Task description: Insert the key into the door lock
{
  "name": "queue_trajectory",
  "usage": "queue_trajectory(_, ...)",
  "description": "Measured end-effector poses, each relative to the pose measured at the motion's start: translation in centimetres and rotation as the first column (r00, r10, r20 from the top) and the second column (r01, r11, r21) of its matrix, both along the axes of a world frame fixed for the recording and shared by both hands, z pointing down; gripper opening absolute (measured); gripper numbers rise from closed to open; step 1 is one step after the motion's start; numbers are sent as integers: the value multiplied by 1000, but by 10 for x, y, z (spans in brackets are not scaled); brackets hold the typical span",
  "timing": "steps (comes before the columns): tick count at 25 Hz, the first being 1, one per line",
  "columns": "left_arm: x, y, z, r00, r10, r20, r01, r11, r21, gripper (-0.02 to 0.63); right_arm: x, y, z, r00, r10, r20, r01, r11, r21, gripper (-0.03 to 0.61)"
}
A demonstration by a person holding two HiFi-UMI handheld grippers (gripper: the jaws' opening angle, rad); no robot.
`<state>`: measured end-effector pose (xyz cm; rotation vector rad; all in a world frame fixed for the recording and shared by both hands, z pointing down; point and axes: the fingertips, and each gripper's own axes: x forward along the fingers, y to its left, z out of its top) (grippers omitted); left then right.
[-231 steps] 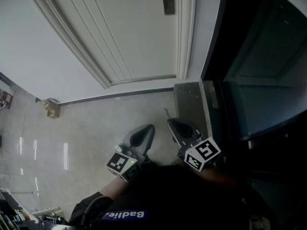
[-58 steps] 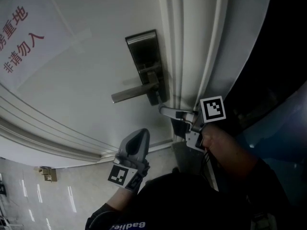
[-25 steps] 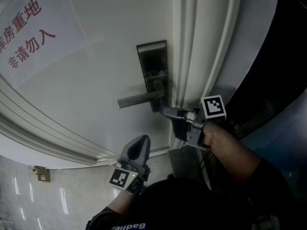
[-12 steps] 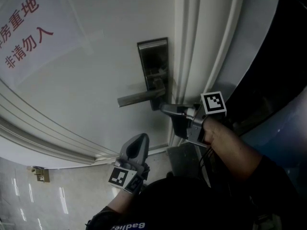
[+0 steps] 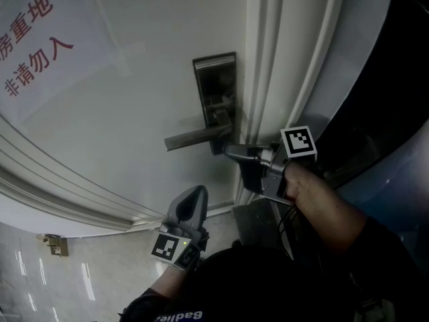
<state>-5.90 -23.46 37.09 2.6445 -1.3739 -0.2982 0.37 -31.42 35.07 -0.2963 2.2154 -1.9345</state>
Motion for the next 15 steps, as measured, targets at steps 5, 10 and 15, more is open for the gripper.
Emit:
queue_trajectory(5, 4, 1, -1, 1000, 15, -1, -15, 1000, 4, 20, 1, -2, -4, 1000, 12, 0, -12, 1000, -16, 15)
queue_trajectory(10, 4, 0, 0, 1000, 23, -9, -23, 1000, -1, 20, -2, -7, -5, 1000, 25, -12, -25, 1000, -17, 17)
queue_trajectory(15, 1, 0, 0, 1000, 25, -13, -25, 1000, -4, 20, -1, -11, -7, 999, 39, -21, -39, 999, -18, 18)
